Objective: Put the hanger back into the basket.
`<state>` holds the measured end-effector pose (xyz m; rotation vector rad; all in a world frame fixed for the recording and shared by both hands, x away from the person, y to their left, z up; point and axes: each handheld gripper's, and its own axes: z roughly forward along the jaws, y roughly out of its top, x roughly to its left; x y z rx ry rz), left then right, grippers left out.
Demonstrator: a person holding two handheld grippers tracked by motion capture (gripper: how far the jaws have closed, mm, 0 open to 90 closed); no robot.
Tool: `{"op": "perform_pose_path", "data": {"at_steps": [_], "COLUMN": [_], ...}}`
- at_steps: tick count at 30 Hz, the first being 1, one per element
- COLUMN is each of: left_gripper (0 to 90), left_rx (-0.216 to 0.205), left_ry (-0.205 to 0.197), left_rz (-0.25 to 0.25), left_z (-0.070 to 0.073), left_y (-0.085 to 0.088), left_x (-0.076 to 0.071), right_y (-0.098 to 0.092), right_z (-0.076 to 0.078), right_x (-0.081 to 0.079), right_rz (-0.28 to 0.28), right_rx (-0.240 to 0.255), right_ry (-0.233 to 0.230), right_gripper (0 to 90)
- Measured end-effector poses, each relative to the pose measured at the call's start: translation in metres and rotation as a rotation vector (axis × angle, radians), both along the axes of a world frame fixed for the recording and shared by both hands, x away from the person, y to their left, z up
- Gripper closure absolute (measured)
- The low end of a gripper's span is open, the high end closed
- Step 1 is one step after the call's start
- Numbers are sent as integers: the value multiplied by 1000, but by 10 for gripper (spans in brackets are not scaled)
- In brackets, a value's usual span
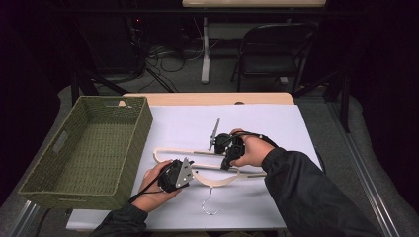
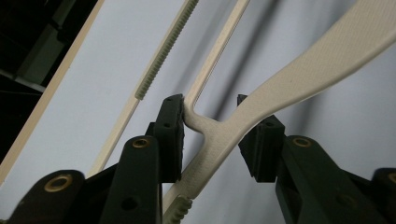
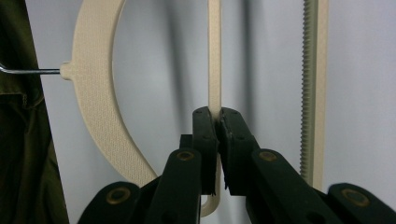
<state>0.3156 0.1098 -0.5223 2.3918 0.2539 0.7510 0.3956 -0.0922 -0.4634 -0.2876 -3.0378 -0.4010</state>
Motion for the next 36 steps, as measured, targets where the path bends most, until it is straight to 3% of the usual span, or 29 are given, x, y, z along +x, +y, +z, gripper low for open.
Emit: {"op": "perform_pose_path", "data": {"at_steps": [14, 19, 25, 27, 31, 34, 36], "left_gripper": [725, 801, 820, 833, 862, 870, 871], "left_rx": [64, 48, 70, 97, 131, 161, 166], "left_ry": [-33, -28, -38, -51, -76, -69, -69], "left_rz": [-1, -8, -28, -32, -52, -61, -49], "left_z": [0, 3, 4, 4, 7, 7, 7], "left_y": [-4, -4, -4, -7, -10, -12, -12], "left_x": [-3, -5, -7, -10, -12, -12, -12], "right_y": [-1, 0, 1, 1, -5, -13, -20], "right_z": [-1, -1, 0, 0, 8, 20, 29], "right_x": [0, -2, -3, -3, -3, -5, -5], "right_rz": [10, 23, 31, 32, -4, -35, -57], "right_rx": [-4, -8, -4, -11, 35, 77, 97], "right_ry": [3, 8, 3, -13, -58, -138, -165], "right_gripper": [858, 862, 857, 832, 755, 704, 689]}}
